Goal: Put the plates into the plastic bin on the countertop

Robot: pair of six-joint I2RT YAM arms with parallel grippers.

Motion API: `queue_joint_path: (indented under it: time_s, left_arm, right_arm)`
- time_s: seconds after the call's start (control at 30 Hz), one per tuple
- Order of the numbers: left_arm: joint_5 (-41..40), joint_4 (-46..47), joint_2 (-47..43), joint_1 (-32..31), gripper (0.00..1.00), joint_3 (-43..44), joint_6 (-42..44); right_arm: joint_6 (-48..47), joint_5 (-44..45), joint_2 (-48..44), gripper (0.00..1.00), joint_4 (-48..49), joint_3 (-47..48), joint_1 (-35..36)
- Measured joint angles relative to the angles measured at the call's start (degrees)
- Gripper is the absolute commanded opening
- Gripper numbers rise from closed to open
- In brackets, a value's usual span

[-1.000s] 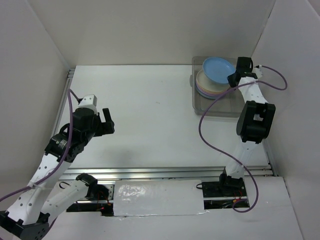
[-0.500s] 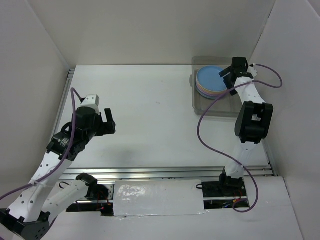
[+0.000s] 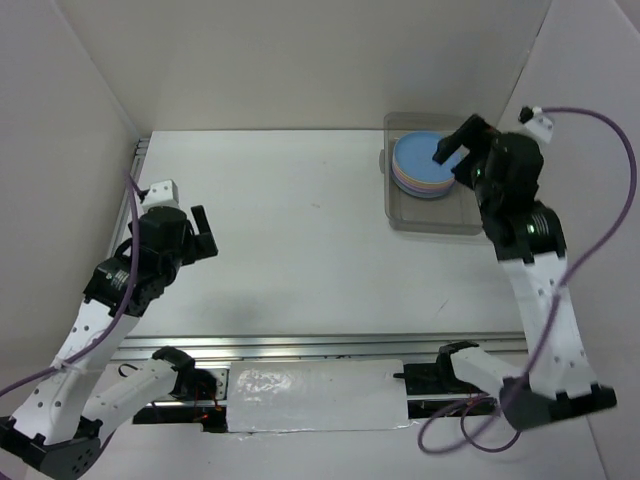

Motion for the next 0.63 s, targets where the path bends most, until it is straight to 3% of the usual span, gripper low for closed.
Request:
queue_joint_path:
  time_s: [0.27, 0.47, 0.63]
  left_arm:
    - [-7.98, -4.28, 1.73, 0.33, 0.99, 11.52, -1.44]
    - [-9.29, -7.63, -1.05, 0.39, 0.99, 11.91, -2.51]
    - [-9.99, -10.19, -4.57, 0.39, 0.99, 10.03, -4.0]
  right_arm:
    - [-4.46, 3.17, -28.85, 1.0, -14.62, -16.33, 12.52]
    - [-5.73, 1.27, -40.17, 1.0, -21.66, -16.92, 15.52]
    - [-6.67, 1.01, -44.44, 1.0, -25.0, -19.45, 15.56]
